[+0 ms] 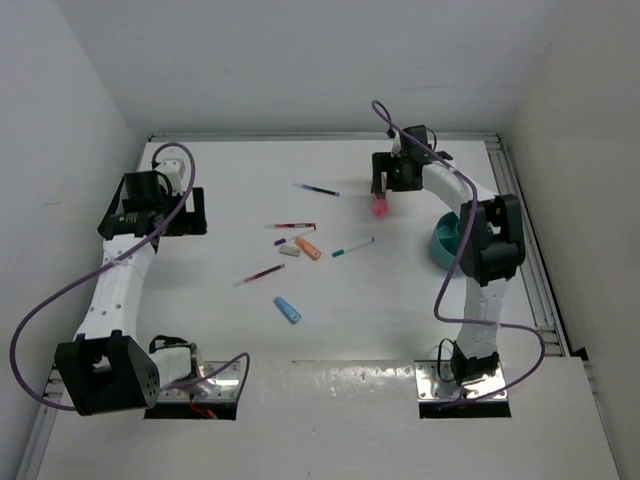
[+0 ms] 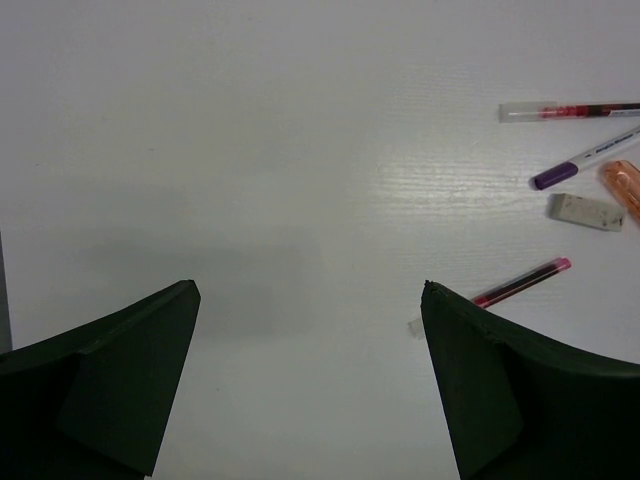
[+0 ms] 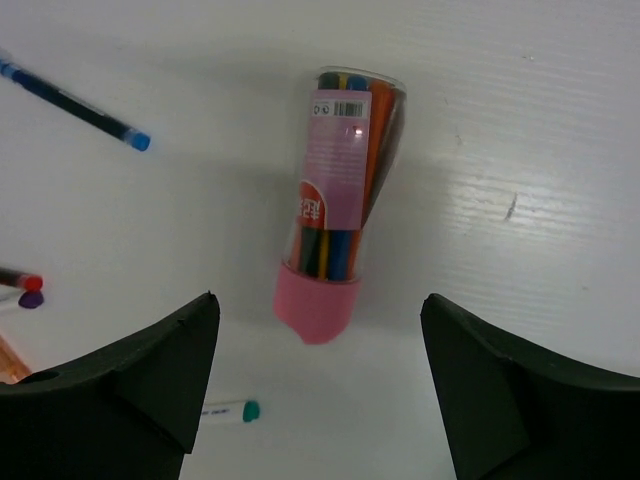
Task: Sort the stationery into containers
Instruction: Pick up the stationery from the center of the board.
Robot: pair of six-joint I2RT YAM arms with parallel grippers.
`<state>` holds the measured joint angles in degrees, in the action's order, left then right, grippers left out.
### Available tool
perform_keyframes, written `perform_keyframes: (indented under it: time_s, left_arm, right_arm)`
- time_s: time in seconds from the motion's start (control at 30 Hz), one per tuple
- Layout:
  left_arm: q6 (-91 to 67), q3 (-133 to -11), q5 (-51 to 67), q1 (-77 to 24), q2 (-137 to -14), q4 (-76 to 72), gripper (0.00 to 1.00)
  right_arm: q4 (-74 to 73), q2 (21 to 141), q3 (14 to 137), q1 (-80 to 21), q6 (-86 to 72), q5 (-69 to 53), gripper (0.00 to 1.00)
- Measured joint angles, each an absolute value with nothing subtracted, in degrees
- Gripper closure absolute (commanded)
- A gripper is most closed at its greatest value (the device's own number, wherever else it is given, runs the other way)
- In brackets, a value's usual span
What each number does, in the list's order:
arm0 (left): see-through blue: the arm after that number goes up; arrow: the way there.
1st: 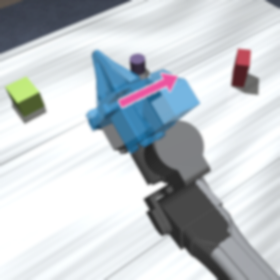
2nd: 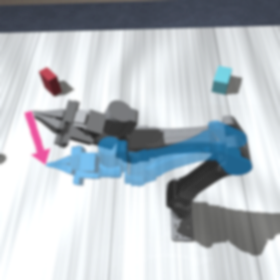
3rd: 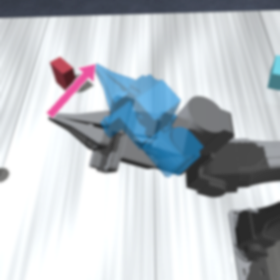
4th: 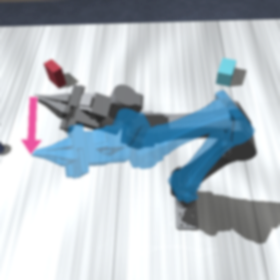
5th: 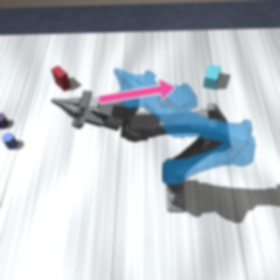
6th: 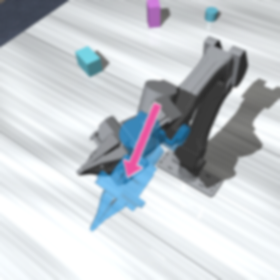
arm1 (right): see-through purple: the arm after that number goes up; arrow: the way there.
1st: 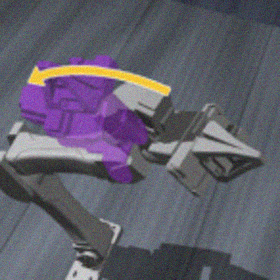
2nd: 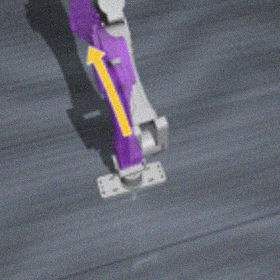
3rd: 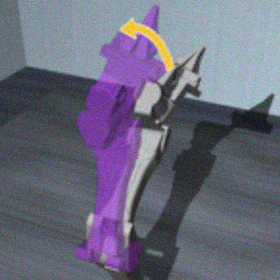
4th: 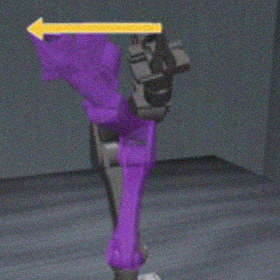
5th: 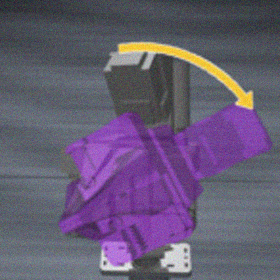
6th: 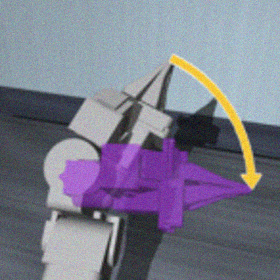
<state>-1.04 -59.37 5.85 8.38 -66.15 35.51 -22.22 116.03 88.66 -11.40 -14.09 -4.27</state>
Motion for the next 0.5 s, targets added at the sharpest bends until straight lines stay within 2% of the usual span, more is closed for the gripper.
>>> perform_keyframes:
  time_s: [0.43, 0.47, 0.5]
  left_arm:
    - [-1.0, -59.4, 3.6, 9.6, -71.5, 35.6, 0.00]
    - [-0.9, -59.4, 3.9, 9.8, -72.2, 35.6, 0.00]
    - [-0.8, -59.4, 4.3, 10.0, -72.7, 35.7, 0.00]
  right_arm:
    - [-21.5, 129.9, 97.5, -12.1, -15.7, -4.1, 0.33]
    - [-21.6, 130.6, 97.9, -12.1, -15.7, -4.1, 0.35]
    - [-21.5, 131.3, 98.2, -12.1, -15.9, -4.1, 0.41]
